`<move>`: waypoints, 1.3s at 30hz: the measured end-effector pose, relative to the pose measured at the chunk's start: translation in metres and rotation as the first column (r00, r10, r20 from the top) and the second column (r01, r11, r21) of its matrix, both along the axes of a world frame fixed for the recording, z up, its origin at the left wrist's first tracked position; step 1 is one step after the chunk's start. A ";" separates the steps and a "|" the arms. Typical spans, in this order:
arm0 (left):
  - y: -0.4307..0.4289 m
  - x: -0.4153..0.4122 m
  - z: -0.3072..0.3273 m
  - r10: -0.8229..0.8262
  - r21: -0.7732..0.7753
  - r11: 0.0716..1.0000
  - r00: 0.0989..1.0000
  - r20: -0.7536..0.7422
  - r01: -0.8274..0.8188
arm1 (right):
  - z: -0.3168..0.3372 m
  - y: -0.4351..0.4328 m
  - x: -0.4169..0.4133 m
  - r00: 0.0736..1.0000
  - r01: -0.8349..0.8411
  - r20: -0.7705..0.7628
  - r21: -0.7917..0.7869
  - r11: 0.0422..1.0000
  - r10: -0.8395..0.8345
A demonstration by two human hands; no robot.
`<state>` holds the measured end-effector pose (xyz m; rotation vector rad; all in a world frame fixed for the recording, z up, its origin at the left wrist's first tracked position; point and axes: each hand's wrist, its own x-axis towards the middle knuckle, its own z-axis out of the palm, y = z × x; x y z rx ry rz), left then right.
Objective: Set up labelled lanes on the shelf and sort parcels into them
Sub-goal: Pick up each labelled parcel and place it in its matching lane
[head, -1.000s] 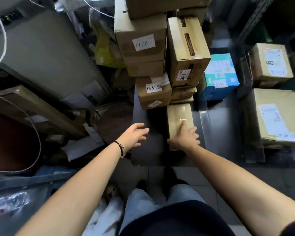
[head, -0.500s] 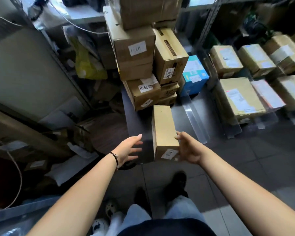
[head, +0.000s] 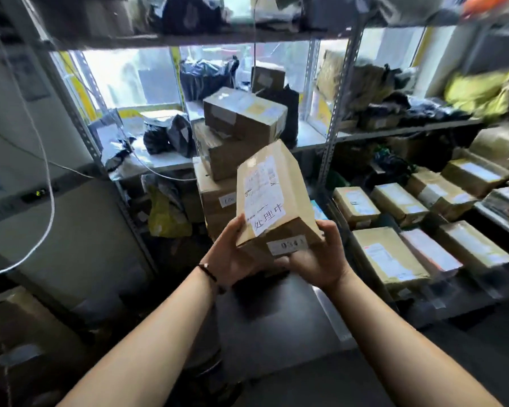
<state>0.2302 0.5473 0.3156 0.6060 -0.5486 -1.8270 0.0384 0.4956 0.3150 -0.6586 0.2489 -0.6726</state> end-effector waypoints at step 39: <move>-0.189 -0.261 0.084 0.251 -0.442 0.897 0.828 0.502 -0.003 | 0.110 -0.129 -0.290 0.626 0.403 -0.447 -0.515 0.757 -0.638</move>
